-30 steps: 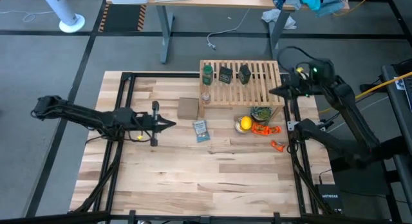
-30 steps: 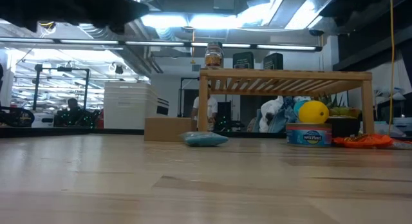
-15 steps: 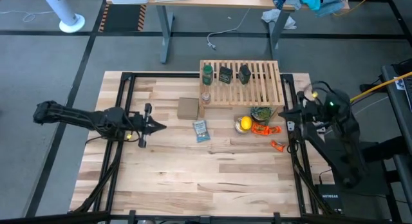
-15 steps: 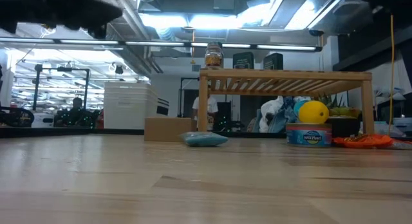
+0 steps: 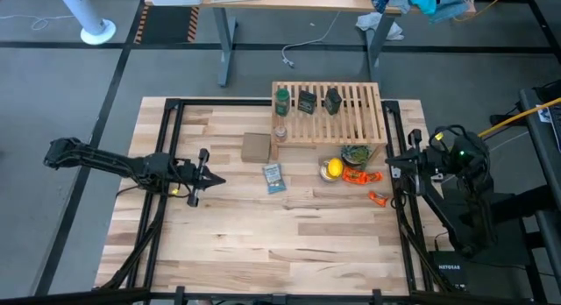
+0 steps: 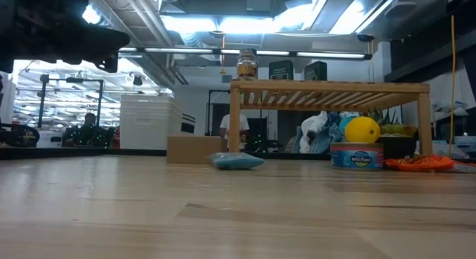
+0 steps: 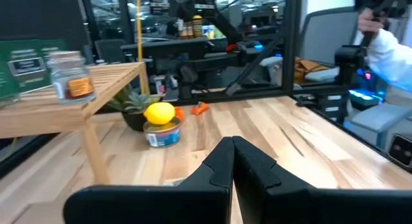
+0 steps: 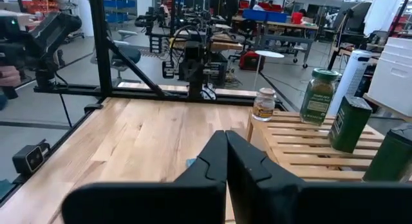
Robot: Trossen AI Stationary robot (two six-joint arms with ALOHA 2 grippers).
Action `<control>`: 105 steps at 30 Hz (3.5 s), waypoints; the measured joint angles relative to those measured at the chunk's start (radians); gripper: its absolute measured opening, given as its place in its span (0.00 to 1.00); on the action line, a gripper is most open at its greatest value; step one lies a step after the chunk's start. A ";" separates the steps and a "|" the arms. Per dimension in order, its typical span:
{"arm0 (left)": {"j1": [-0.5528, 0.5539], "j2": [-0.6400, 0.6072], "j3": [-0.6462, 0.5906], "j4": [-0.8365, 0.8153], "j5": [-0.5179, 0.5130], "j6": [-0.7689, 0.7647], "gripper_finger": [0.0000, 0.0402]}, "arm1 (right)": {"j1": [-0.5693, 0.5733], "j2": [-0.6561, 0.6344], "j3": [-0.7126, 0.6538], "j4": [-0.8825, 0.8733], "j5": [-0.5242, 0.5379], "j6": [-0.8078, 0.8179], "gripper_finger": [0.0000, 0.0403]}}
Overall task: Shelf spices
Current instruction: Return to Home Position
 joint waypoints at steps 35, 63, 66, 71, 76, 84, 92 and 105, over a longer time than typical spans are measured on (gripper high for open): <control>0.000 0.000 -0.001 0.009 0.041 -0.040 0.00 | 0.000 0.101 -0.056 0.581 -0.031 0.629 0.01; 0.000 0.000 -0.001 0.036 0.032 -0.064 0.00 | 0.519 0.194 -0.551 1.085 0.237 0.601 0.01; 0.000 0.000 -0.001 0.034 0.032 -0.064 0.00 | 0.635 0.194 -0.582 1.085 0.341 0.526 0.01; 0.000 0.000 -0.001 0.032 0.032 -0.065 0.00 | 0.799 0.194 -0.614 1.068 0.502 0.397 0.01; 0.000 0.000 -0.001 0.028 0.032 -0.065 0.00 | 0.915 0.194 -0.622 0.960 0.650 0.269 0.01; 0.000 0.000 -0.001 0.011 0.032 -0.042 0.00 | 1.003 0.194 -0.622 0.869 0.774 0.173 0.01; 0.000 0.000 -0.001 -0.054 0.032 -0.049 0.00 | 1.003 0.194 -0.622 0.781 0.799 0.147 0.01; 0.000 0.000 -0.001 -0.067 0.033 -0.043 0.00 | 1.003 0.201 -0.679 0.847 0.856 0.156 0.01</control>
